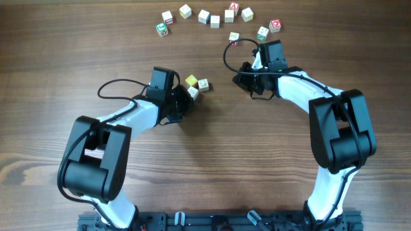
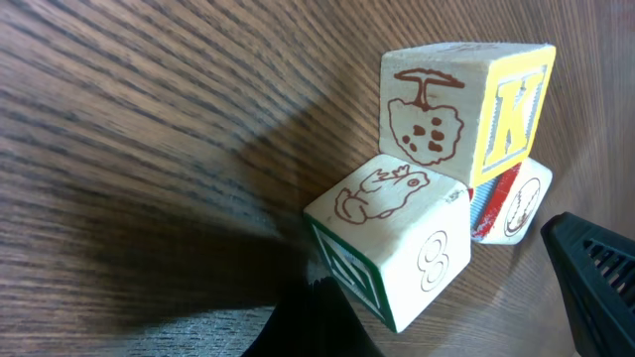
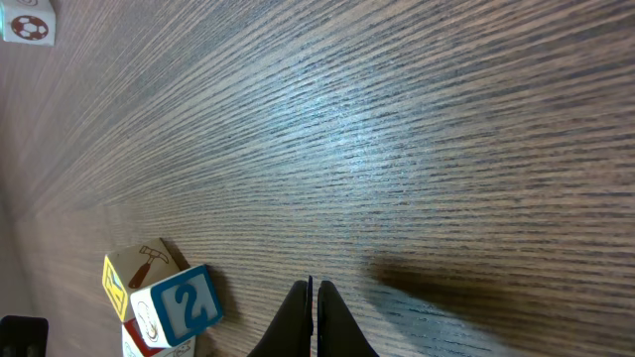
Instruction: Form a circle
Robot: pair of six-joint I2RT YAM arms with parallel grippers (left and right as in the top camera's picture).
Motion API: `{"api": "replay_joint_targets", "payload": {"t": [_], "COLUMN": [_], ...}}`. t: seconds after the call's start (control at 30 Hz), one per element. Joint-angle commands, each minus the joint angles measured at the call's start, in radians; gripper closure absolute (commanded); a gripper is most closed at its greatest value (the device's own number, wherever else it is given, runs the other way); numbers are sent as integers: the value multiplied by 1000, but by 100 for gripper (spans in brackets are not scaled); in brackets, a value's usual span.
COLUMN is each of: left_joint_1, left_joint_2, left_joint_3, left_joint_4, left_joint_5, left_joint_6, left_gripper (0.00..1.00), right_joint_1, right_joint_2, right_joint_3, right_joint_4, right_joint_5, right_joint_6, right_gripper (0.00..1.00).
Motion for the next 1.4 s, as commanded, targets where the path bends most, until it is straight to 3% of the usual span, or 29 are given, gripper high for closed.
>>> {"api": "replay_joint_targets", "payload": {"t": [0.0,0.87,1.1,1.2,1.37], "left_joint_1": [-7,-27,-43,-41,-41], "left_joint_2": [12,12,2,-61,-252], "left_joint_3": [-10,-10,-10,-10,-10], "left_joint_4": [4,13,-62,-165,-367], "left_joint_5": [-17,-19,11,5,-246], "left_joint_6": [-5,-5,-1,39,51], "left_gripper": [96,96,96,96,96], "right_joint_1": [2,14,26,39,43], "right_joint_2": [-24,-24,-24,-24,-24], "right_joint_3": [-3,-3,-3,-3,-3], "right_joint_4": [6,14,18,21,25], "right_joint_5": [7,0,-1,8,14], "right_joint_6": [-20,-17,-2,-3,-2], "right_gripper": [95,95,95,95,95]}}
